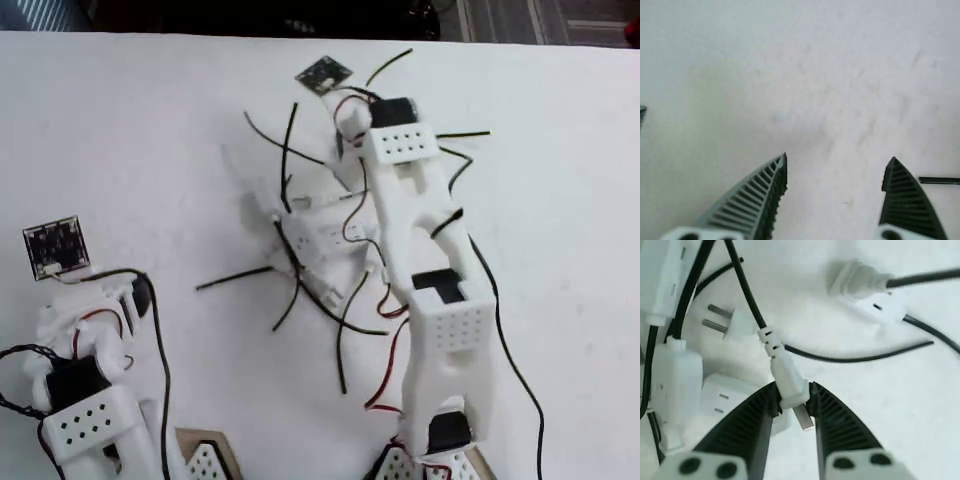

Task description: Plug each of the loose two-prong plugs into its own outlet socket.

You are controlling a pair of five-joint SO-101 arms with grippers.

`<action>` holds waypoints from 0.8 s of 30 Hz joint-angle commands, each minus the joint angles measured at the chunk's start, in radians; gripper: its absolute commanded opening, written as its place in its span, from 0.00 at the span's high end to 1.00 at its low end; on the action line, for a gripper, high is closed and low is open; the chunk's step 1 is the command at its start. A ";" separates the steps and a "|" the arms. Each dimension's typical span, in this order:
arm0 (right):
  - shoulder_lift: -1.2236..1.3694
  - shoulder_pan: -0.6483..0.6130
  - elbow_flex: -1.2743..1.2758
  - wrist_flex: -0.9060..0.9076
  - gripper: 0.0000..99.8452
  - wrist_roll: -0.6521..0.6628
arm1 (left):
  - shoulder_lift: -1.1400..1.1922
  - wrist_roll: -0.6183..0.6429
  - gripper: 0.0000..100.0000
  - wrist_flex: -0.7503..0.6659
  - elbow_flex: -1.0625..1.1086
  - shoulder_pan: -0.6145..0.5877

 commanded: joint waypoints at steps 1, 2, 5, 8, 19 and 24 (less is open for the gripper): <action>-0.125 0.019 -0.041 0.117 0.98 0.006 | -0.015 0.000 0.70 -0.021 -0.003 0.001; -0.143 0.028 -0.041 0.165 0.98 0.006 | -0.015 0.000 0.70 -0.021 -0.003 0.001; -0.203 0.047 -0.021 0.245 0.98 0.008 | -0.015 0.000 0.70 -0.021 -0.003 0.001; -0.288 0.088 0.121 0.242 0.98 0.032 | -0.015 0.000 0.70 -0.021 -0.003 0.001; -0.714 0.186 0.853 0.002 0.98 0.141 | -0.015 0.000 0.70 -0.023 0.000 0.001; -0.777 0.177 1.143 -0.185 0.98 0.141 | -0.015 0.000 0.70 -0.051 0.014 0.001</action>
